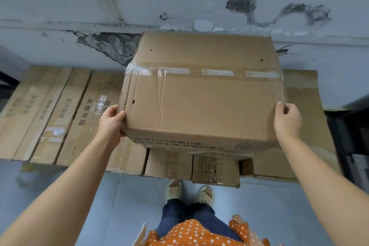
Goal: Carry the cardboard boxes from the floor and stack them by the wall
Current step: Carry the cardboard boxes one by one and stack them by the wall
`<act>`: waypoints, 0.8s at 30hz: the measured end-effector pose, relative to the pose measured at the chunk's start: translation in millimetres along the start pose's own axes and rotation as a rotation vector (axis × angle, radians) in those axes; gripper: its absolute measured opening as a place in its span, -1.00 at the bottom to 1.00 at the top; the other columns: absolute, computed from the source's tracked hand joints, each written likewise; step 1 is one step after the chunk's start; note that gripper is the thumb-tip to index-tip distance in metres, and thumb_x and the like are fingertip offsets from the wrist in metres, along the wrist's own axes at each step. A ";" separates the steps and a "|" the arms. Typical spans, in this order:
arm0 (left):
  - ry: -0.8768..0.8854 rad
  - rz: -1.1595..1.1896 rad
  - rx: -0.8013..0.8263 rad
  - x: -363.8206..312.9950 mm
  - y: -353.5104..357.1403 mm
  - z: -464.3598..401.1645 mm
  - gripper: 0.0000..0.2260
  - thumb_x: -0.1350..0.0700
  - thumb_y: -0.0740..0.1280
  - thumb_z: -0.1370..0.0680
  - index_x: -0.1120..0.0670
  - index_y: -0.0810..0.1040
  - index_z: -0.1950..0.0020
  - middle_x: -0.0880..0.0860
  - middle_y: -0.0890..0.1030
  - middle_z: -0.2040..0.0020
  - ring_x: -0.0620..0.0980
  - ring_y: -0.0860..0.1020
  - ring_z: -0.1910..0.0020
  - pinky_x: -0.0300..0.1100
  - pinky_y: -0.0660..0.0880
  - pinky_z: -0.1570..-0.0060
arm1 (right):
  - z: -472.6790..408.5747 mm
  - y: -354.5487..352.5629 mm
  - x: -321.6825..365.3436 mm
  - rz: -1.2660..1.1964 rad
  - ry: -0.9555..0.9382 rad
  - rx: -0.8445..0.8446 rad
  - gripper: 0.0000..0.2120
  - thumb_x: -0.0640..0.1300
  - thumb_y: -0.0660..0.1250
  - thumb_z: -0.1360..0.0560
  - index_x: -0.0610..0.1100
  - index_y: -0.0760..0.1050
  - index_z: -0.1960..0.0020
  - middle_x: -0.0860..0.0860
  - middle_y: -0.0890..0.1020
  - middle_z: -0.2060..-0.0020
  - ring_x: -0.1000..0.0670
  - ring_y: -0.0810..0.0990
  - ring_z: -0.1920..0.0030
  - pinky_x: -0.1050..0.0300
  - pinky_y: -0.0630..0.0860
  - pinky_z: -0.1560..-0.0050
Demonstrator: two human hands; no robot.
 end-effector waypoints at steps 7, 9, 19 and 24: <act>-0.008 -0.006 0.052 10.8 -7.1 12.8 -0.56 0.25 0.21 -0.60 -0.04 0.24 -0.44 0.07 0.46 -0.26 0.10 0.51 -0.04 0.11 0.49 0.05 | 7.4 -8.3 -11.0 0.100 0.093 0.129 -0.60 0.05 0.15 -0.61 -0.22 0.38 -0.30 -0.16 0.53 -0.15 -0.18 0.50 -0.06 0.02 0.37 0.01; -0.020 -0.018 0.069 6.1 -12.7 12.8 -0.44 0.25 0.24 -0.59 -0.08 0.14 -0.52 0.09 0.39 -0.34 0.15 0.47 -0.17 0.17 0.47 -0.05 | 9.3 -13.5 -5.9 0.104 0.101 0.175 -0.56 0.04 0.18 -0.60 -0.17 0.30 -0.38 -0.15 0.47 -0.29 -0.20 0.48 -0.21 -0.05 0.41 -0.11; 0.409 -0.267 0.310 -32.6 -52.5 36.2 -0.64 0.13 0.24 -0.61 -0.11 0.34 -0.39 -0.04 0.57 -0.19 -0.15 0.52 -0.12 -0.32 0.40 0.07 | 152.8 -51.2 31.7 -0.170 -0.207 0.190 -0.52 0.04 0.23 -0.56 0.05 0.23 -0.44 0.19 0.45 -0.20 0.31 0.46 -0.14 0.36 0.37 -0.06; 0.568 -0.243 0.578 -41.2 -69.2 61.1 -0.72 0.09 0.24 -0.59 -0.21 0.45 -0.24 -0.11 0.61 -0.13 -0.20 0.56 -0.14 -0.18 0.44 -0.13 | 267.2 -47.7 13.1 -0.453 -0.022 0.068 -0.59 0.12 0.20 -0.47 0.13 0.35 -0.31 0.18 0.56 -0.14 0.18 0.56 -0.13 0.13 0.55 -0.10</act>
Point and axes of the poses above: each hand's wrist, its own z-axis away from the middle knuckle, its own y-axis out of the palm, x = y × z, the point moved 1 cm from there along -z, towards the middle knuckle
